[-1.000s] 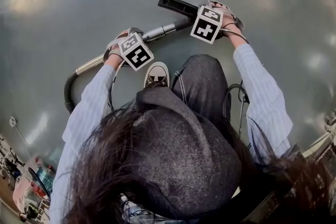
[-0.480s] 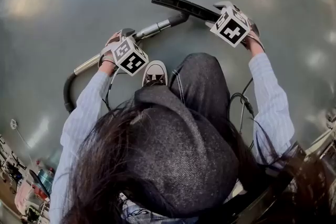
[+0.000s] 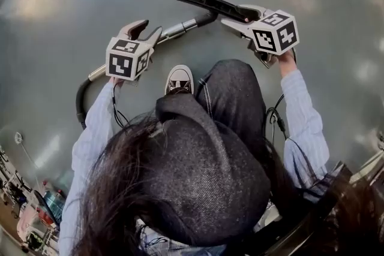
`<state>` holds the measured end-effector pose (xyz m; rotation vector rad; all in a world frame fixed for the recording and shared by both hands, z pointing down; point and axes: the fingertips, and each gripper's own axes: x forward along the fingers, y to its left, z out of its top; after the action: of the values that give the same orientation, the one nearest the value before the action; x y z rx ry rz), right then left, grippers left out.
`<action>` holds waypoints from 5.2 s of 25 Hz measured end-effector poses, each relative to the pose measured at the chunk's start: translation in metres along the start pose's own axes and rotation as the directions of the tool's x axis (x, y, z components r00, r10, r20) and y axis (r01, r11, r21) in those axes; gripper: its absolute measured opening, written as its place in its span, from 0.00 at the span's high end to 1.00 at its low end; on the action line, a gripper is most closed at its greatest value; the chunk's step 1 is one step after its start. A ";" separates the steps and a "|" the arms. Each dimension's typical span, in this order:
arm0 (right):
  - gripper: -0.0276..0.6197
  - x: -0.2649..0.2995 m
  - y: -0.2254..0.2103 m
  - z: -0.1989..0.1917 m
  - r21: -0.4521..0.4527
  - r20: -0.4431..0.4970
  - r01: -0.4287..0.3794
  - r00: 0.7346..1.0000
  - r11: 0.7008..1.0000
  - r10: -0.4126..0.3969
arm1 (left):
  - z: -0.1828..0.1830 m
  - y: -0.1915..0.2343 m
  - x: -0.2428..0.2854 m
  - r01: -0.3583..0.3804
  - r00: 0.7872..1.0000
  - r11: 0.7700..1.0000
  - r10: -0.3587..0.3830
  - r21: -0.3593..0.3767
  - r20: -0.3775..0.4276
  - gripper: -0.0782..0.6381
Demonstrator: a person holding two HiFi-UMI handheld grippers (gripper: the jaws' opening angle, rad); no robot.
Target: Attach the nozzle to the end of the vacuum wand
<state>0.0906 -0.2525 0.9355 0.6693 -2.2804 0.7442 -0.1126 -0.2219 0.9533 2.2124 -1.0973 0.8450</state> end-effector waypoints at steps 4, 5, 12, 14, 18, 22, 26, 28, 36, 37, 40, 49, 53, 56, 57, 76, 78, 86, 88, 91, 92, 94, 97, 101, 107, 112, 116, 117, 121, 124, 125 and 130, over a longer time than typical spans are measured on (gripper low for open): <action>0.53 0.005 0.023 0.006 0.012 0.053 -0.024 0.998 1.000 0.023 | 0.036 -0.001 -0.008 0.137 0.973 0.927 -0.059 -0.350 0.225 0.66; 0.53 0.006 0.029 0.007 0.012 0.063 -0.034 0.997 0.999 0.033 | 0.040 -0.002 -0.008 0.160 0.965 0.908 -0.063 -0.386 0.254 0.66; 0.90 0.004 0.041 0.023 0.141 0.252 -0.084 0.967 0.986 0.046 | 0.042 -0.028 0.000 0.151 0.967 0.938 -0.074 -0.311 0.244 0.84; 0.92 0.005 0.032 0.024 0.183 0.296 -0.095 0.955 0.978 0.038 | 0.042 -0.030 0.007 0.147 0.968 0.947 -0.077 -0.285 0.241 0.87; 0.94 0.019 0.020 0.015 0.233 0.290 -0.076 0.957 0.970 0.005 | 0.040 -0.025 0.012 0.127 0.970 0.952 -0.061 -0.279 0.234 0.88; 0.95 0.024 0.017 0.011 0.313 0.246 -0.014 0.967 0.950 -0.067 | 0.041 -0.012 -0.009 0.078 0.981 0.954 -0.022 -0.289 0.193 0.88; 0.95 0.022 0.051 0.023 0.346 0.218 0.002 0.973 0.938 -0.082 | 0.028 -0.013 -0.044 0.066 0.992 0.960 -0.032 -0.274 0.126 0.88; 0.95 0.021 0.074 0.032 0.354 0.208 -0.008 0.976 0.935 -0.071 | 0.020 -0.015 -0.060 0.057 0.995 0.955 -0.031 -0.292 0.093 0.88; 0.95 -0.010 0.154 0.068 0.437 0.166 -0.058 0.986 0.898 -0.017 | 0.024 -0.026 -0.134 0.013 0.999 0.924 0.005 -0.381 0.046 0.88; 0.95 -0.018 0.161 0.074 0.440 0.157 -0.058 0.987 0.896 -0.014 | 0.030 -0.030 -0.146 0.011 0.999 0.925 0.007 -0.380 0.046 0.88; 0.95 -0.049 0.182 0.095 0.444 0.140 -0.050 0.990 0.895 -0.014 | 0.051 -0.039 -0.183 0.011 0.999 0.921 0.009 -0.390 0.050 0.88; 0.95 -0.177 0.239 0.176 0.441 0.136 -0.014 0.989 0.897 -0.051 | 0.134 -0.077 -0.301 0.005 0.997 0.880 0.033 -0.475 0.071 0.88; 0.95 -0.251 0.267 0.219 0.424 0.170 -0.005 0.983 0.906 -0.074 | 0.198 -0.106 -0.355 0.039 0.989 0.842 0.046 -0.538 0.143 0.88; 0.95 -0.309 0.300 0.239 0.413 0.183 0.009 0.979 0.911 -0.093 | 0.232 -0.141 -0.404 0.071 0.979 0.818 0.051 -0.570 0.195 0.88; 0.95 -0.329 0.313 0.246 0.410 0.186 0.011 0.978 0.912 -0.096 | 0.240 -0.155 -0.422 0.077 0.977 0.810 0.054 -0.581 0.205 0.88; 0.95 -0.498 0.480 0.299 0.427 0.279 0.002 0.951 0.904 -0.133 | 0.331 -0.267 -0.655 0.057 0.952 0.941 0.049 -0.335 0.301 0.88; 0.95 -0.502 0.495 0.301 0.426 0.291 0.017 0.944 0.905 -0.155 | 0.326 -0.268 -0.669 0.062 0.947 0.942 0.049 -0.330 0.317 0.88; 0.95 -0.498 0.586 0.318 0.443 0.344 0.065 0.909 0.894 -0.237 | 0.288 -0.268 -0.755 0.106 0.937 0.973 -0.029 -0.203 0.348 0.88; 0.95 -0.491 0.616 0.316 0.439 0.349 0.074 0.904 0.895 -0.246 | 0.270 -0.261 -0.775 0.130 0.931 0.968 -0.045 -0.214 0.362 0.88; 0.95 -0.479 0.657 0.302 0.453 0.351 0.086 0.898 0.888 -0.266 | 0.240 -0.251 -0.800 0.172 0.922 0.953 -0.067 -0.249 0.382 0.88; 0.95 -0.474 0.669 0.294 0.459 0.346 0.090 0.898 0.884 -0.271 | 0.229 -0.250 -0.807 0.186 0.920 0.947 -0.076 -0.260 0.385 0.88; 0.95 -0.468 0.693 0.275 0.466 0.331 0.100 0.902 0.879 -0.278 | 0.207 -0.248 -0.816 0.211 0.919 0.936 -0.092 -0.280 0.384 0.88; 0.95 -0.470 0.719 0.251 0.468 0.309 0.126 0.904 0.875 -0.296 | 0.180 -0.251 -0.822 0.241 0.920 0.920 -0.114 -0.310 0.376 0.88; 0.95 -0.490 0.729 0.225 0.480 0.303 0.151 0.896 0.864 -0.325 | 0.158 -0.277 -0.823 0.272 0.916 0.908 -0.143 -0.317 0.375 0.88; 0.95 -0.540 0.733 0.202 0.463 0.331 0.140 0.888 0.875 -0.318 | 0.163 -0.334 -0.834 0.266 0.909 0.920 -0.139 -0.289 0.393 0.88; 0.95 -0.588 0.738 0.157 0.403 0.333 0.152 0.894 0.902 -0.299 | 0.160 -0.399 -0.844 0.236 0.895 0.926 -0.088 -0.295 0.437 0.88; 0.95 -0.624 0.743 0.111 0.375 0.340 0.143 0.898 0.916 -0.279 | 0.140 -0.460 -0.848 0.207 0.892 0.930 -0.052 -0.304 0.449 0.88; 0.95 -0.632 0.742 0.101 0.375 0.343 0.138 0.898 0.917 -0.275 | 0.136 -0.475 -0.848 0.203 0.893 0.931 -0.050 -0.302 0.446 0.88; 0.95 -0.650 0.753 0.073 0.373 0.347 0.116 0.903 0.921 -0.254 | 0.115 -0.517 -0.858 0.197 0.900 0.933 -0.050 -0.303 0.432 0.88; 0.95 -0.650 0.773 0.066 0.355 0.353 0.097 0.907 0.930 -0.229 | 0.101 -0.525 -0.876 0.179 0.902 0.935 -0.031 -0.306 0.431 0.88; 0.95 -0.650 0.778 0.065 0.349 0.356 0.090 0.908 0.933 -0.221 | 0.097 -0.527 -0.881 0.170 0.902 0.937 -0.023 -0.305 0.432 0.88; 0.95 -0.654 0.796 0.053 0.319 0.355 0.076 0.915 0.945 -0.193 | 0.077 -0.543 -0.895 0.145 0.902 0.942 0.000 -0.304 0.431 0.88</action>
<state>0.0084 0.4486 0.1837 1.1966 -2.4531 0.9726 -0.0663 0.4616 0.1582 2.1777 -1.2351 0.1178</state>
